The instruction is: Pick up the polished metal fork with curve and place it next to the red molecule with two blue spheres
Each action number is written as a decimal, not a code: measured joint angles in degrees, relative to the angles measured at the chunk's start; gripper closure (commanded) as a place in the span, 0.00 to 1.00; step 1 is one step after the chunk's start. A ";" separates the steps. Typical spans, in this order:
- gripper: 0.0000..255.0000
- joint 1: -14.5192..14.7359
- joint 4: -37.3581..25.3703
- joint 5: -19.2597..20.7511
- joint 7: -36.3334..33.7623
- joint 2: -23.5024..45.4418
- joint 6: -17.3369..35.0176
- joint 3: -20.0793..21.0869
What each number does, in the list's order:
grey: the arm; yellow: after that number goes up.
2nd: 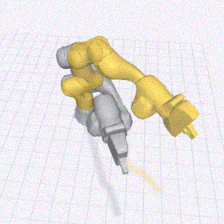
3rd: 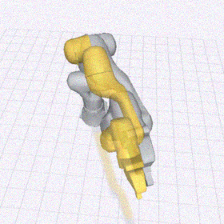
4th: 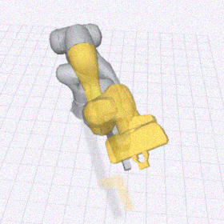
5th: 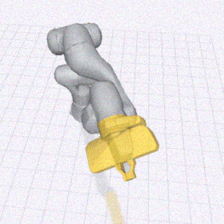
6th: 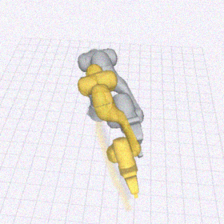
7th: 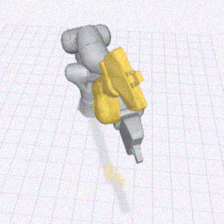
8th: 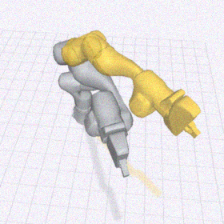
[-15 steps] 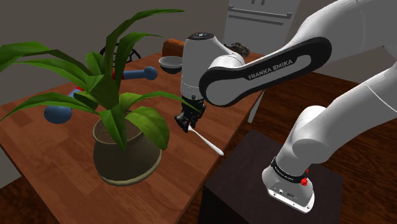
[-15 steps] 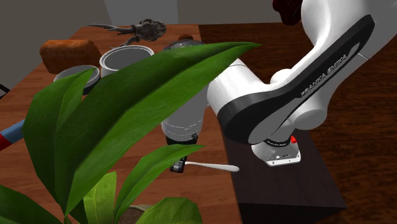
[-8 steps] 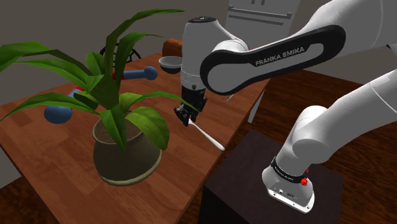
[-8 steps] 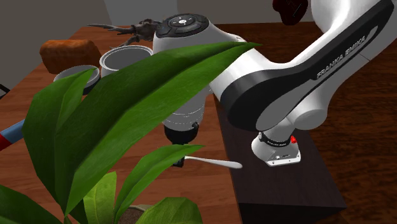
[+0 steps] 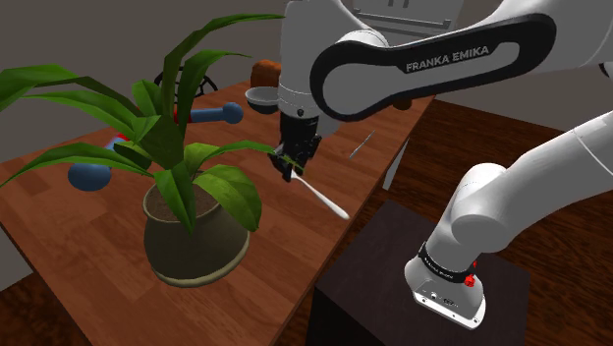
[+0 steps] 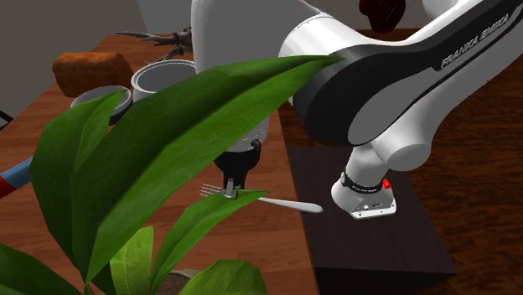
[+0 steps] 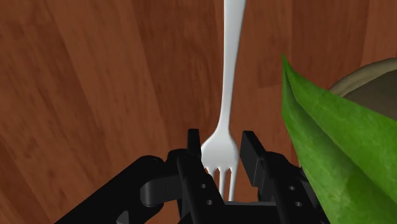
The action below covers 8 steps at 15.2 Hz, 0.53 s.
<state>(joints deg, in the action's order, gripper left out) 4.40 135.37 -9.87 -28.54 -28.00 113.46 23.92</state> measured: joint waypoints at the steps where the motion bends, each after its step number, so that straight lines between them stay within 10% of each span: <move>1: 1.00 -0.04 -0.71 0.08 -0.01 -0.04 -0.76 -0.10; 8: 1.00 -0.25 -5.26 0.46 0.15 -0.71 -5.97 -0.97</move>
<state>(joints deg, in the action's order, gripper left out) 4.15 130.10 -9.41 -28.39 -28.71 107.49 22.95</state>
